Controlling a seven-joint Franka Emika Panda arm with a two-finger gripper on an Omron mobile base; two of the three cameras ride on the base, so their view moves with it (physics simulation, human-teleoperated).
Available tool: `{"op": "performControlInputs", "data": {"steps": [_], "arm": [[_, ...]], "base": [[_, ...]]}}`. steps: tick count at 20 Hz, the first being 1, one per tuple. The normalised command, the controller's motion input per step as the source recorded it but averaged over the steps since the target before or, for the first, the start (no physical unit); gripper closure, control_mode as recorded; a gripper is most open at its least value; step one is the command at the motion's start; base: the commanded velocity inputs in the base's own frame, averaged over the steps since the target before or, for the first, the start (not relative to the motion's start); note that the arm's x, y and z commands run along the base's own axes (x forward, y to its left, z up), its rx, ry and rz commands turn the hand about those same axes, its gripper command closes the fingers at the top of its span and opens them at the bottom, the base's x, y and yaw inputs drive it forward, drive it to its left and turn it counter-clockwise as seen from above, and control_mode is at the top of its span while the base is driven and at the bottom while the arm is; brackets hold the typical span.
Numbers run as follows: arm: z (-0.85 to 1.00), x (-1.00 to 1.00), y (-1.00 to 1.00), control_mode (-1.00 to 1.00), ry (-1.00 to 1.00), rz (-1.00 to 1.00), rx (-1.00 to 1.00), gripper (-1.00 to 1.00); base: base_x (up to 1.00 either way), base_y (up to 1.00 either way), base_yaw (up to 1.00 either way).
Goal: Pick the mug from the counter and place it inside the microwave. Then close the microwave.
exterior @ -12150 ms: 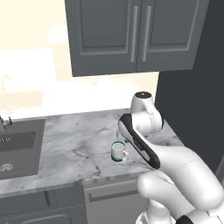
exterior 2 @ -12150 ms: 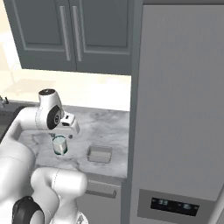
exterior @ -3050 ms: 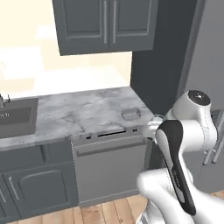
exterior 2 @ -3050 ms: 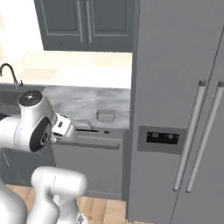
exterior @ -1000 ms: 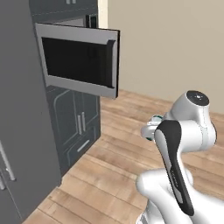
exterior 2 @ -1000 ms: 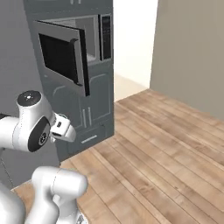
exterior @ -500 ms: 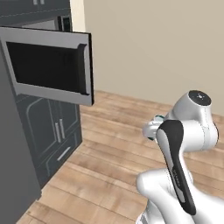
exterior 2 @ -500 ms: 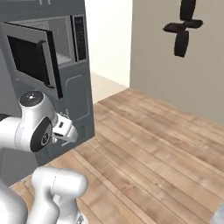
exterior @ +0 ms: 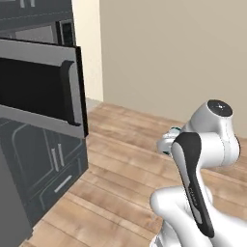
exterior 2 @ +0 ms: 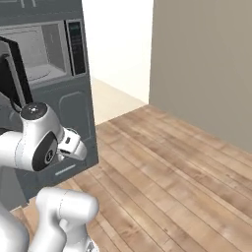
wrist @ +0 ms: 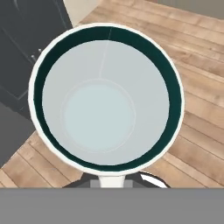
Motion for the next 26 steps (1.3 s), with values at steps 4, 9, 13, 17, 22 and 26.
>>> {"op": "performControlInputs", "data": {"steps": [4, 9, 13, 17, 22, 26], "arm": [[0.00, 0.00, 0.00, 1.00, 0.00, 0.00, 0.00, 1.00], [0.00, 0.00, 0.00, 1.00, 0.00, 0.00, 0.00, 1.00], [0.00, 0.00, 0.00, 1.00, 0.00, 0.00, 0.00, 1.00], [0.00, 0.00, 0.00, 1.00, 0.00, 0.00, 0.00, 1.00], [0.00, 0.00, 0.00, 1.00, 0.00, 0.00, 0.00, 1.00], [0.00, 0.00, 0.00, 1.00, 0.00, 0.00, 0.00, 1.00]], "base": [[0.85, -0.75, -0.08], [0.57, -0.33, 0.05], [0.10, 0.00, 0.47], [0.40, -0.16, 0.61], [0.59, -0.30, 0.59], [0.48, -0.46, 0.33]]}}
